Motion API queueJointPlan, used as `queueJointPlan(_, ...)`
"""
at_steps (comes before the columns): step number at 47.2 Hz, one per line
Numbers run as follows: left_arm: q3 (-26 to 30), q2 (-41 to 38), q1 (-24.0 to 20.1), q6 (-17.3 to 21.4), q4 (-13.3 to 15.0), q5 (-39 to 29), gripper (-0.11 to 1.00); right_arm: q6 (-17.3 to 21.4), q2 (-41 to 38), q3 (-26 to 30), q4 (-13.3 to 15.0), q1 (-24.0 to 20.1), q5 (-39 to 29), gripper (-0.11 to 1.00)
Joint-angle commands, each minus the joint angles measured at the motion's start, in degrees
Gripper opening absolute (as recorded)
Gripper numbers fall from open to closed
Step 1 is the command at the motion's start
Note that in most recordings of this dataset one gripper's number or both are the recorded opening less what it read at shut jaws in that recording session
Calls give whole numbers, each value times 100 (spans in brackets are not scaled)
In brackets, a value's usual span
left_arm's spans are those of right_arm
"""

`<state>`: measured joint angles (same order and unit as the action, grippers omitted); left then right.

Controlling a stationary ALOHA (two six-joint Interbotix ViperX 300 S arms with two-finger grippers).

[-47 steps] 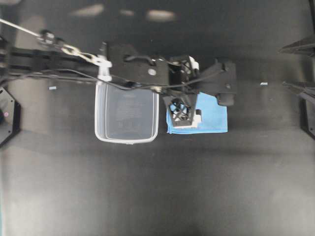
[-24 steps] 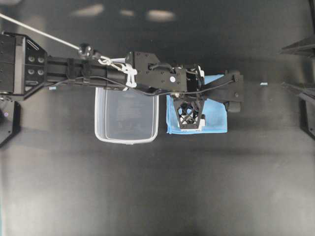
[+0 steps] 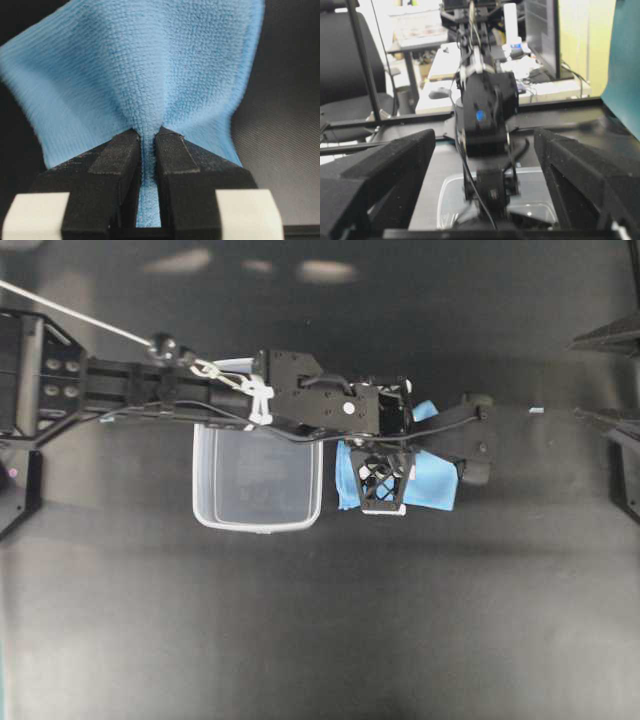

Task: Place the blue towel into the container with the left arm.
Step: 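Close the left gripper on the blue towel's center, then lift the towel and carry it left over the clear container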

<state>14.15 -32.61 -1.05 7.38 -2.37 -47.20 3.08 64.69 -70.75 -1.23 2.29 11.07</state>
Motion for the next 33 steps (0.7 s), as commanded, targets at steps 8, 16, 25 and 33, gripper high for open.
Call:
queueJointPlan(8,70,1274,-44,18,-18,-281,6,9,-18,44,-18,-18,26,77)
queueJointPlan(16,-316,2241,-167,-26,-18,-940,6,18,-26,44,-26,-9,26,77)
queueJointPlan(25,-1371,3208,-220,-26,-18,-1072,6,18,-18,44,-26,-18,35,77)
queueJointPlan(33,-2391,3735,-255,-18,-18,-738,6,18,-26,44,-26,-18,26,77)
